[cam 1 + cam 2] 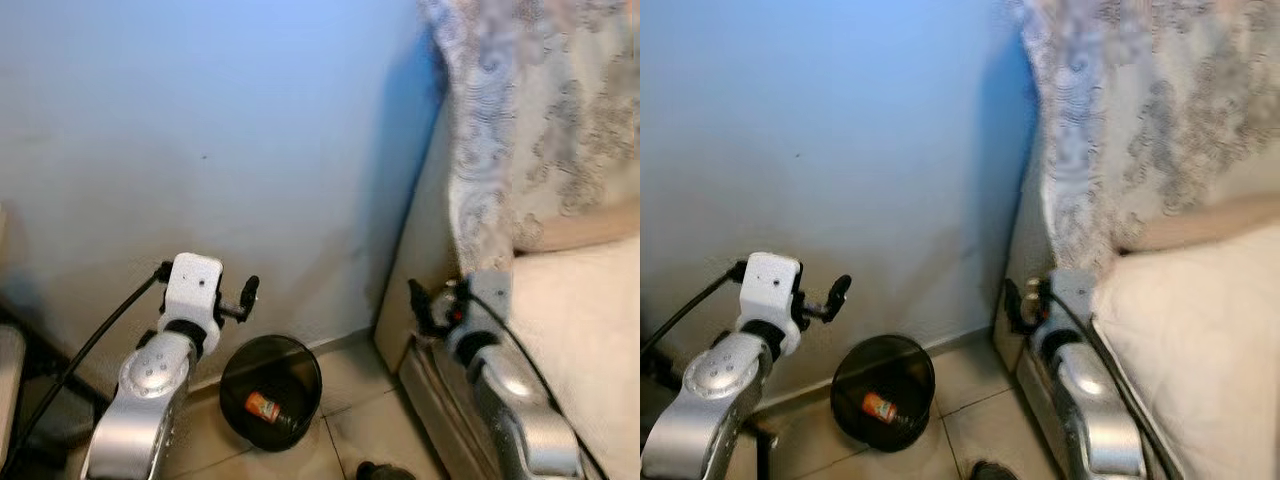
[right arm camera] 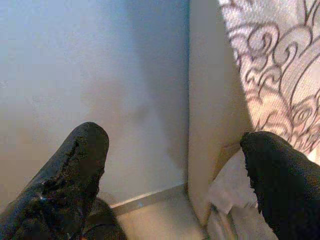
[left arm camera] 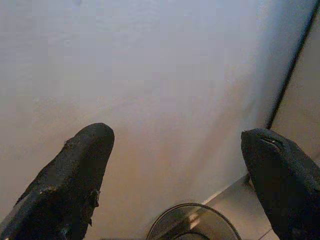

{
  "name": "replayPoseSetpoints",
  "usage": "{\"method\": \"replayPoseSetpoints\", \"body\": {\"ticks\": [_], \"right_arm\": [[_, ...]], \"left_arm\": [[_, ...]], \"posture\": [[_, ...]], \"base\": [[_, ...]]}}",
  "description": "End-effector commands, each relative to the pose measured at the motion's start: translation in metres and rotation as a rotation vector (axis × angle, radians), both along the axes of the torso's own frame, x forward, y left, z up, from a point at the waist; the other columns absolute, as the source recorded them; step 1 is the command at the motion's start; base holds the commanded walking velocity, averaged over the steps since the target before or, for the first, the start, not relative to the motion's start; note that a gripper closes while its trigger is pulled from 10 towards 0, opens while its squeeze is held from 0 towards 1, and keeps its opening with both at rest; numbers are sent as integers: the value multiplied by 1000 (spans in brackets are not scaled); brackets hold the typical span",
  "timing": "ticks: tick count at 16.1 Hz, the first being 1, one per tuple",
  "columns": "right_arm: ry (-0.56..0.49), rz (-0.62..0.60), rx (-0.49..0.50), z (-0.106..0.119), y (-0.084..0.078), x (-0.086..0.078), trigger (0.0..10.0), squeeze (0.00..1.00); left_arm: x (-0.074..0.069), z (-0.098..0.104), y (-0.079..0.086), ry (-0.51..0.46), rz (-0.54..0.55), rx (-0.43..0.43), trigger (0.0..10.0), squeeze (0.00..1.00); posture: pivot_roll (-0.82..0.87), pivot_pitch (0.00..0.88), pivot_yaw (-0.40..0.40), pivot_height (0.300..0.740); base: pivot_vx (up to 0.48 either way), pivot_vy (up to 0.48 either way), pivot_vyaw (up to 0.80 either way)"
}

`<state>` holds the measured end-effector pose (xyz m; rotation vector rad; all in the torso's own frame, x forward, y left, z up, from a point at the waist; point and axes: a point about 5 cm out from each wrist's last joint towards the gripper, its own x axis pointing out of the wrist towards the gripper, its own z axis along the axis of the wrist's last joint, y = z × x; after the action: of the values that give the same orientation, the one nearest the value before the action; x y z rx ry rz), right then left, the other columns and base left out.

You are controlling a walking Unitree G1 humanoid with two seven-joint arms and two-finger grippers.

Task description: Clean up the room

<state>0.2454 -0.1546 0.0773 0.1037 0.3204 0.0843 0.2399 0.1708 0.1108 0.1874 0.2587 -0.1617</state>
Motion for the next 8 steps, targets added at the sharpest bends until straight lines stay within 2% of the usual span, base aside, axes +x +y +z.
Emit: {"method": "replayPoseSetpoints", "body": {"ticks": [1,8], "right_arm": [[-10,-7,3,4,-2,1,10000,1000],[-18,18,1,6,0,-1,10000,1000]], "left_arm": [[0,1,-3,-1,-15,12,10000,24],[0,1,-2,-23,12,13,10000,20]], "posture": [[28,0,48,740],[33,0,42,740]], "base": [[0,0,-781],[0,0,-778]]}}
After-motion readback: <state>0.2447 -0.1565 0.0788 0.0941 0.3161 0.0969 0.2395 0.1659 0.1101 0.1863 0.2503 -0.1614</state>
